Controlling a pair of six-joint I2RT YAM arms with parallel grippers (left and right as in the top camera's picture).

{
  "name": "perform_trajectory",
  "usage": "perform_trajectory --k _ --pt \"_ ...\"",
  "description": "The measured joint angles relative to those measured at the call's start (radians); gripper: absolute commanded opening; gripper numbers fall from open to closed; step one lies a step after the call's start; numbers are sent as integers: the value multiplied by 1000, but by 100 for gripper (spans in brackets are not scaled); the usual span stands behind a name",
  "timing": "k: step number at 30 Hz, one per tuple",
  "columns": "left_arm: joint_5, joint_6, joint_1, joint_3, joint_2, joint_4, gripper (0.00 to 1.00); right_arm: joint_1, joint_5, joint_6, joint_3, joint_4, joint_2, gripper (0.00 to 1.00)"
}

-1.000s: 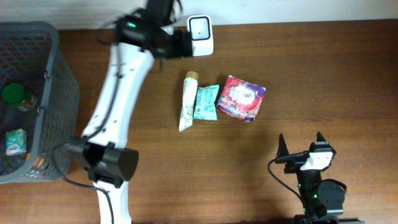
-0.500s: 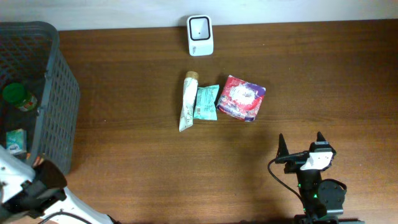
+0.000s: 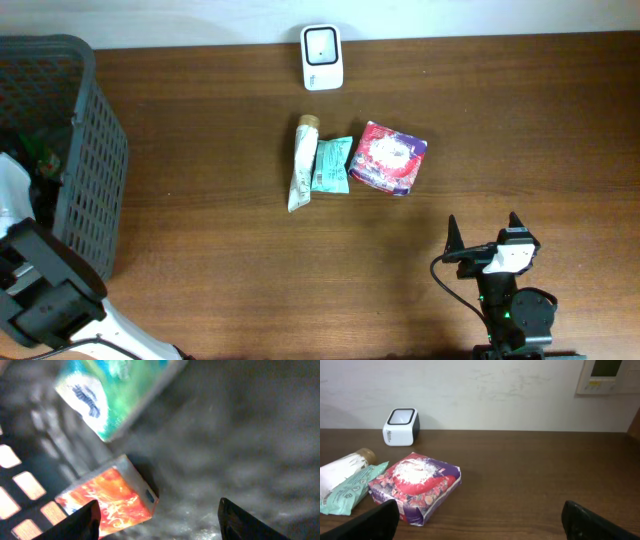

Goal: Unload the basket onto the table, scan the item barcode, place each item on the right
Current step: 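Grasp the orange tissue pack from the basket and place it on table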

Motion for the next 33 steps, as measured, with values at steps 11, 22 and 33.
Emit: perform_trajectory --k 11,22,33 --pt "-82 -70 9 -117 0 37 41 0 0 0 0 0 0 99" --pt "-89 -81 19 -97 -1 10 0 0 0 0 0 0 0 99" --pt "534 -74 -23 412 -424 27 0 0 0 0 0 0 0 99"
